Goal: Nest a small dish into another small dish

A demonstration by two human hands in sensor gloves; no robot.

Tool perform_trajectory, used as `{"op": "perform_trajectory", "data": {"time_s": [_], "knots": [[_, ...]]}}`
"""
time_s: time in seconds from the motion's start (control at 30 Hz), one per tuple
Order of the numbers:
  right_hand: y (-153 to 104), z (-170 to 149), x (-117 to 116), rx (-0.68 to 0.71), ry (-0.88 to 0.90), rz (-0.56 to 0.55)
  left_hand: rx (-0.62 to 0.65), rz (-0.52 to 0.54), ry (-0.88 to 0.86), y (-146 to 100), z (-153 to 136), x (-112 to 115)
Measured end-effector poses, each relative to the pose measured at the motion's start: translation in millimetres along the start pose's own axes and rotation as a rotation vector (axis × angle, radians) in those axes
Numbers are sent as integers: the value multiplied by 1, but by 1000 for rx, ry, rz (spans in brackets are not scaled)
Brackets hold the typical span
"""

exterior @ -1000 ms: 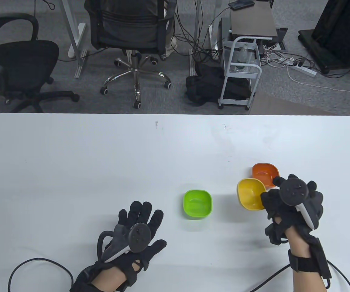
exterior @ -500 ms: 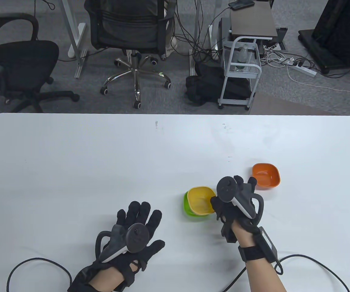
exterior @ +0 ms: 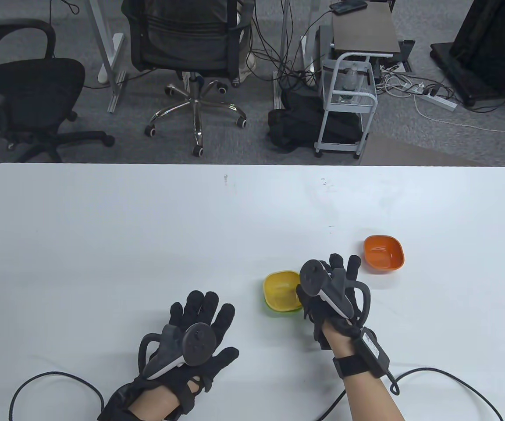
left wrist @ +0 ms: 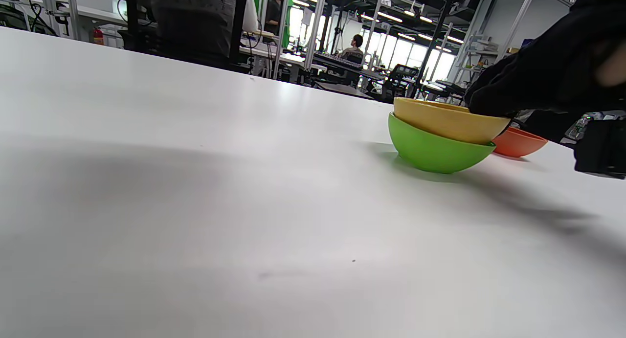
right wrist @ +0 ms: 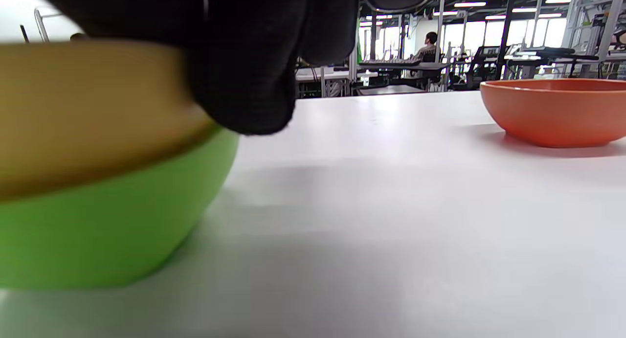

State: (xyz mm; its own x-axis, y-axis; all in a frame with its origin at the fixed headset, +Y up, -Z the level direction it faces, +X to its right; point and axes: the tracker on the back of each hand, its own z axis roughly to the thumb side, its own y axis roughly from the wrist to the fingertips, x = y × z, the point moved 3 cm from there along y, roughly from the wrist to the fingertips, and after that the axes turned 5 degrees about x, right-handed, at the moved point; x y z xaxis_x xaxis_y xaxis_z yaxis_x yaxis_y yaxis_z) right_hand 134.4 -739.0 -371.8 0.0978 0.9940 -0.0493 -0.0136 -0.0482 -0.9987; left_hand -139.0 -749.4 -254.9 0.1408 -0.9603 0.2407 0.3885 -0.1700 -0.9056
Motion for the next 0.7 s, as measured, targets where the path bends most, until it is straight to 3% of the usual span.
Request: {"op": "perform_trajectory", "data": {"time_s": [0.13,0.47,0.6,0.7], "knots": [[-10,-7,13,-5,44,15,-9,-2,-1,0,-1,0],[-39,2,42,186,116,66,-2,-19,-1,2,3,1],[-40,2,56,234,18,38,11,-12,13,1,5,0],[-26,-20,69,185,59,-14,8,-12,8,1,4,0]]}}
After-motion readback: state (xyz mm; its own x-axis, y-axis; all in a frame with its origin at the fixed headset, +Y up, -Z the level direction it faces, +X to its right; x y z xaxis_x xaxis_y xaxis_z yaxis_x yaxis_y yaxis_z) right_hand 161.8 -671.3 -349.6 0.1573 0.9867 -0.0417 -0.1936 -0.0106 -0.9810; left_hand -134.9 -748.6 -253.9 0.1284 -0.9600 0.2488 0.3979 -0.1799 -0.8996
